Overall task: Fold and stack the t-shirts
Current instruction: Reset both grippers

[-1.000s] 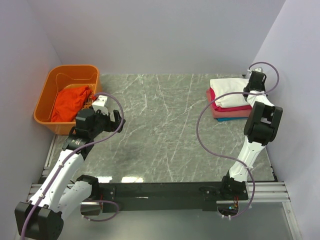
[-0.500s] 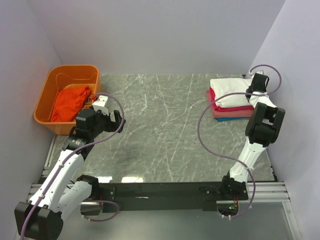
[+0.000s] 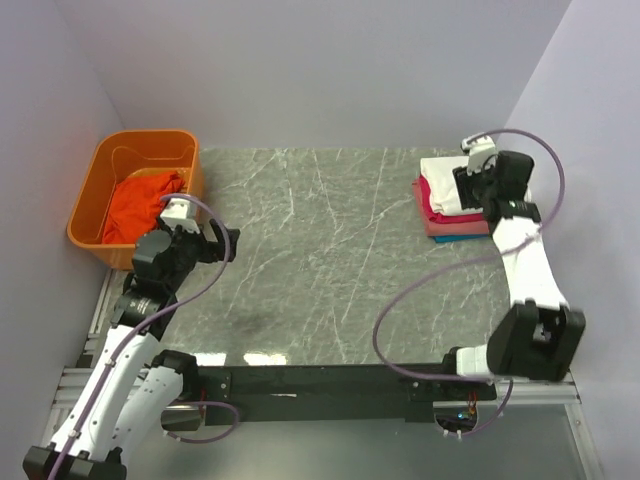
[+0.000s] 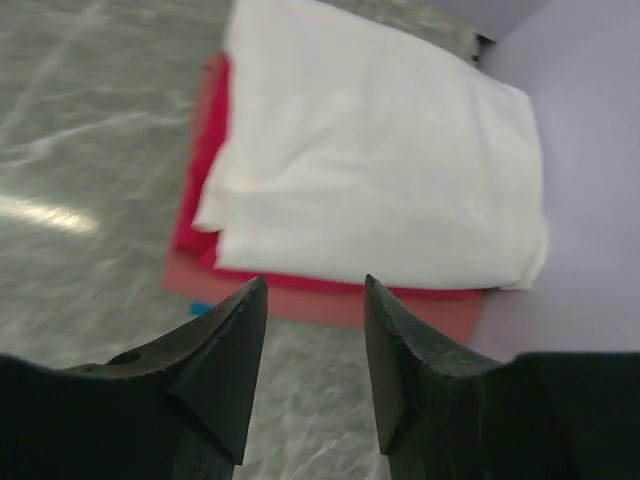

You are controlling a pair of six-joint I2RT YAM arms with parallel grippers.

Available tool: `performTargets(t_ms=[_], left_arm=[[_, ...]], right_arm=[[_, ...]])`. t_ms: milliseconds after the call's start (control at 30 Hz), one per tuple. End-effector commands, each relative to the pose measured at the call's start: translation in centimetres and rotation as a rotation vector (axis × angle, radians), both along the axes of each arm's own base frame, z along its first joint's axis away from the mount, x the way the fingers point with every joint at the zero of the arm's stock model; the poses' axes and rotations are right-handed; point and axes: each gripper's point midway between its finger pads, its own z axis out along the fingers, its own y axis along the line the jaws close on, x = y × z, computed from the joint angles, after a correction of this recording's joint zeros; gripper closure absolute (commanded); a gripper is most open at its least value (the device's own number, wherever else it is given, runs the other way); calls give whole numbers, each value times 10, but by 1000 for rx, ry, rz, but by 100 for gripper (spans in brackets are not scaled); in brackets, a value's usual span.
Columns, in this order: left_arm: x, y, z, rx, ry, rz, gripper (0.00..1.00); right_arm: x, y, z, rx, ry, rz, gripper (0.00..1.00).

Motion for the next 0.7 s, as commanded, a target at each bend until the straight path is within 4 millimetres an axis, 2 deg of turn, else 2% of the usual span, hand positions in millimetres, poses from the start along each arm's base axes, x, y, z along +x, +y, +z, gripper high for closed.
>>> performTargets(t_ms=[0,33,67,100,133,167,200,233,267,300,333,367,400,467,500,667], left_arm=[[6,1,25,-97,-49,27,1],[7,4,25,-125,-14,49,1],[8,5,43,-150,-24,55,1],[13,11,44,-178,7,84,0],[13,13,52,-194,11,95,1],[10,16,65,-204,10,102,0],[10,21,71,-208,1,123,1],[7,23,77,-202,-11,129,1],[4,26,81,-194,-18,138,0],[0,33,84,-182,-35,171,1],[-2,36,83,-164,-39,181,1],[-6,39,78,-151,-34,195,1],[-8,43,74,-135,-30,212,1],[-12,45,64,-121,-15,218,0],[-17,46,65,-118,-25,218,1],[-27,47,57,-115,-37,215,1]], right_arm=[[-39,43,32,178,-72,120,43],[-53,46,57,179,-146,120,39],[-63,51,56,199,-162,125,32],[-68,51,67,216,-219,111,27],[-83,53,88,214,-306,100,21],[-91,46,77,224,-320,39,9],[-104,45,102,275,-440,-12,7],[-111,42,104,302,-476,-52,6],[-117,35,94,323,-485,-118,6],[-124,35,93,380,-497,-154,6],[-134,36,99,400,-527,-170,5],[-139,33,88,449,-509,-234,5],[-143,32,87,463,-508,-256,5],[-147,24,82,480,-488,-328,5],[-150,17,73,483,-460,-392,5],[-154,11,68,459,-468,-419,5]])
